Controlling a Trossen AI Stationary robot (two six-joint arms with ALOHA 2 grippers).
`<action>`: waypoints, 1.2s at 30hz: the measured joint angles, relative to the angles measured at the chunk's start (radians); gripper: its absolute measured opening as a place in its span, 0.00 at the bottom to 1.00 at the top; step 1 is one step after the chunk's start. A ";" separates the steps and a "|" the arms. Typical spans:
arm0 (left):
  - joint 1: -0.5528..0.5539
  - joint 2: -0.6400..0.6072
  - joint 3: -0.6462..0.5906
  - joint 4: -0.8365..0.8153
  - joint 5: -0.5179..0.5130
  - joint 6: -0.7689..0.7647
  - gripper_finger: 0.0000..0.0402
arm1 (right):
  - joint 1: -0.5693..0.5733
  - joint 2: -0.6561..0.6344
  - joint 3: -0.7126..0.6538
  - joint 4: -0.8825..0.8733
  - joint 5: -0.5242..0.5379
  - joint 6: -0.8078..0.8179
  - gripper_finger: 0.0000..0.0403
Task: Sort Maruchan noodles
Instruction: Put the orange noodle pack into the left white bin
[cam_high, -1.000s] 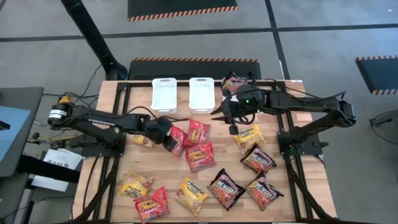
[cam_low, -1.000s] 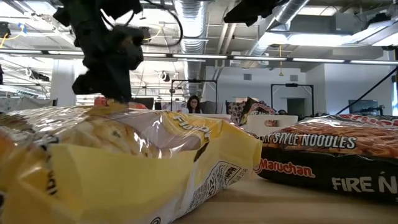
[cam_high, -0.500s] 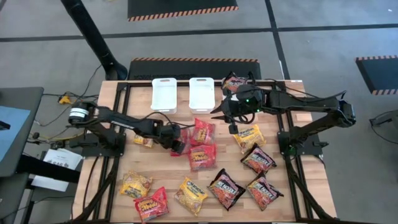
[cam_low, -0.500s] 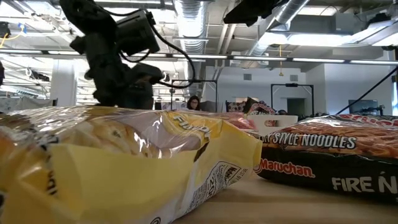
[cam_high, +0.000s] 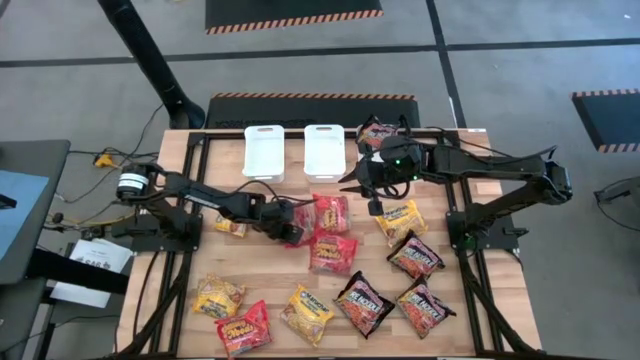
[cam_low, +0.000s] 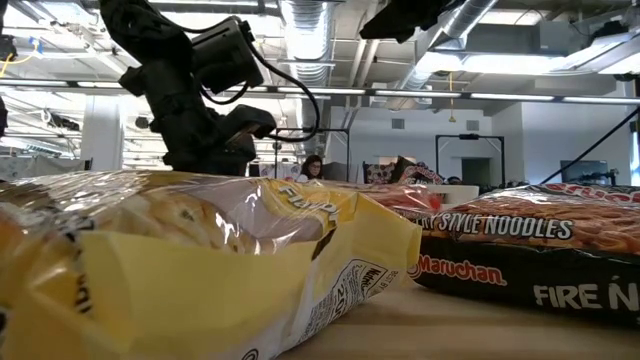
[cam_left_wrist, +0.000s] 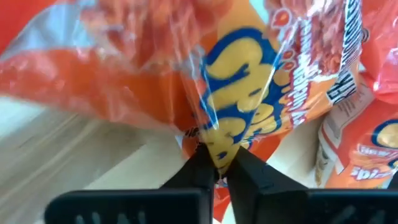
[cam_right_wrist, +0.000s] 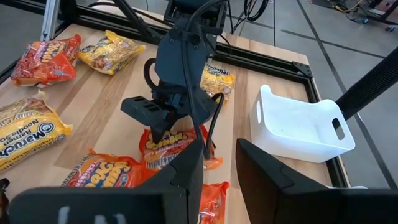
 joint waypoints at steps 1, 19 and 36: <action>0.000 -0.001 0.000 0.013 -0.002 0.006 0.02 | 0.000 0.000 0.000 0.000 0.000 0.000 0.30; -0.002 -0.291 -0.004 -0.096 -0.150 0.221 0.00 | 0.000 0.000 0.000 0.000 0.000 -0.012 0.30; 0.003 -0.451 0.122 -0.410 -0.341 0.593 0.00 | 0.000 0.000 0.000 0.004 0.041 -0.026 0.30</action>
